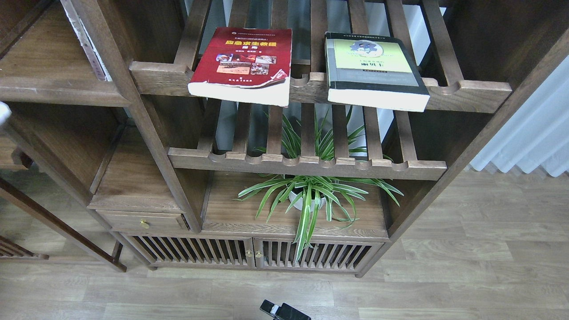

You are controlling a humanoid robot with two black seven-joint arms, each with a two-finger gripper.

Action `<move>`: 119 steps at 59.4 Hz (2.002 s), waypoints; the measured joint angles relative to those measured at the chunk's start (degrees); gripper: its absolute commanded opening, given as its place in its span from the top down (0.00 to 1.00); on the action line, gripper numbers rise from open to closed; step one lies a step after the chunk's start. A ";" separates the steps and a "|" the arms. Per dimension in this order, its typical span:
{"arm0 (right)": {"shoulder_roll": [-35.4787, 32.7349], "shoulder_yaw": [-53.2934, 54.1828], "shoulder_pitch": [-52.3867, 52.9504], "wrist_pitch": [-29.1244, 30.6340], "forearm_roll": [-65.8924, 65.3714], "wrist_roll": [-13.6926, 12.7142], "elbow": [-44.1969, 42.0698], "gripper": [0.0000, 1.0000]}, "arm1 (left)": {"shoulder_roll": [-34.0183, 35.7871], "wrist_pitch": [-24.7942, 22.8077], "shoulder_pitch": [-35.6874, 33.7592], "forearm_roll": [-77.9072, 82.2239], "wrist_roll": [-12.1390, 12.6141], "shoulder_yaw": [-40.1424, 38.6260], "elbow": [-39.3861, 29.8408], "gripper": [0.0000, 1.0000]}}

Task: Organize books on shelf
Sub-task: 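Carry the white booklet with the left gripper to the side bookshelf, then reach the right gripper up to the white-green book on the upper shelf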

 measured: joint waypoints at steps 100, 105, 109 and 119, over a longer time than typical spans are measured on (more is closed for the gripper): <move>0.00 2.34 -0.90 -0.01 0.25 0.39 0.45 0.00 | -20.69 -0.01 -49.33 25.75 2.94 25.03 26.56 0.47; 0.00 3.43 -0.90 -0.01 0.39 2.11 0.78 0.00 | -20.64 -0.01 -45.72 24.41 2.94 19.75 23.31 0.23; -0.01 3.98 -0.91 -0.01 0.47 3.90 1.23 0.00 | -20.58 -0.02 -43.38 23.09 2.93 17.23 21.61 0.22; 0.00 5.38 -0.86 -0.01 0.61 9.39 4.71 0.00 | -20.78 -0.02 -32.94 17.48 2.95 12.87 14.47 0.14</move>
